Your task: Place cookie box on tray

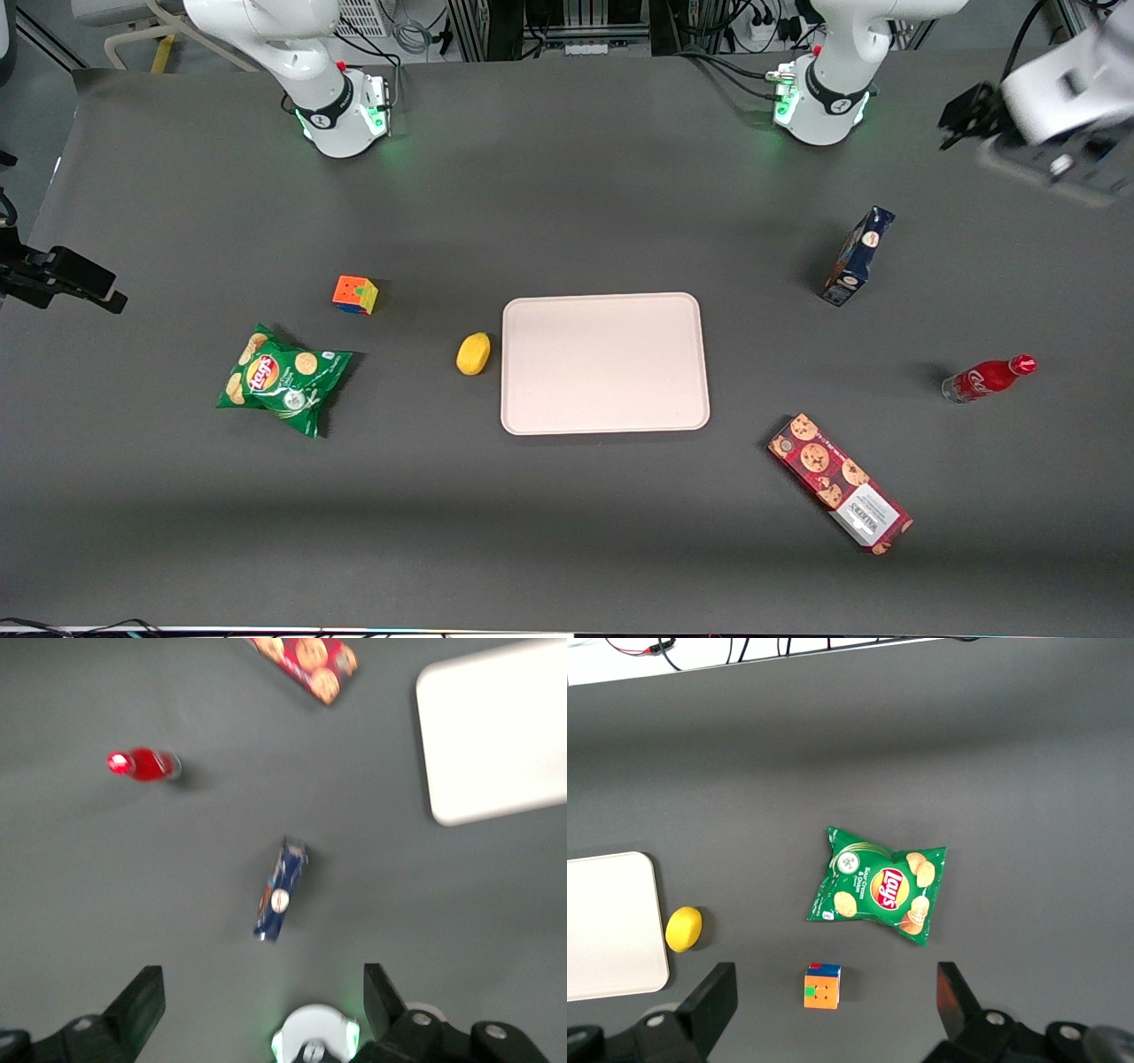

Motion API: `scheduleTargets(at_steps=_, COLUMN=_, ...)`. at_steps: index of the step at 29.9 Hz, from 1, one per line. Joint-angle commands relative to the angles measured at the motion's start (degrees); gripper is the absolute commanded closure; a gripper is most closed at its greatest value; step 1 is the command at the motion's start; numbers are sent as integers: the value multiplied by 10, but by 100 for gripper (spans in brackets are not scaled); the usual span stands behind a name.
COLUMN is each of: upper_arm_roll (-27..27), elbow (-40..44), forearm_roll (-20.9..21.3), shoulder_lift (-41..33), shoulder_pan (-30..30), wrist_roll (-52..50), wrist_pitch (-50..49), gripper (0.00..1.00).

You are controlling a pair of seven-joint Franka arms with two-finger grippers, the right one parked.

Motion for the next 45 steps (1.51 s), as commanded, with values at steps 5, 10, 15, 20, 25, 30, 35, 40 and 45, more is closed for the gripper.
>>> scheduleTargets(at_steps=5, upper_arm_roll=27, elbow=-228, forearm_roll=8, shoulder_lift=-17, shoulder_pan=2, wrist_roll=70, wrist_pitch=202, gripper=0)
scheduleTargets(at_steps=10, upper_arm_roll=40, elbow=-304, forearm_roll=8, shoulder_lift=-16, shoulder_pan=2, wrist_roll=73, wrist_pitch=285, gripper=0)
scheduleTargets(at_steps=15, upper_arm_roll=40, elbow=-359, forearm_roll=8, shoulder_lift=-15, shoulder_pan=2, wrist_roll=74, wrist_pitch=348, gripper=0)
scheduleTargets(at_steps=20, upper_arm_roll=40, elbow=-406, forearm_roll=8, shoulder_lift=-9, shoulder_pan=2, wrist_roll=74, wrist_pitch=428, gripper=0)
scheduleTargets(at_steps=25, upper_arm_roll=40, elbow=-442, forearm_roll=8, shoulder_lift=13, shoulder_pan=2, wrist_roll=74, wrist_pitch=502, gripper=0)
scheduleTargets(at_steps=30, upper_arm_roll=40, elbow=-479, forearm_roll=8, shoulder_lift=37, shoulder_pan=2, wrist_roll=73, wrist_pitch=590, gripper=7)
scheduleTargets(at_steps=35, upper_arm_roll=48, elbow=-480, forearm_roll=7, shoulder_lift=40, shoulder_pan=6, wrist_roll=66, wrist_pitch=589, gripper=100)
scheduleTargets(at_steps=40, upper_arm_roll=55, elbow=-474, forearm_roll=7, shoulder_lift=39, shoulder_pan=6, wrist_roll=66, wrist_pitch=580, gripper=100)
scheduleTargets(at_steps=45, upper_arm_roll=55, elbow=-457, forearm_roll=6, shoulder_lift=33, shoulder_pan=6, wrist_roll=62, wrist_pitch=557, gripper=100)
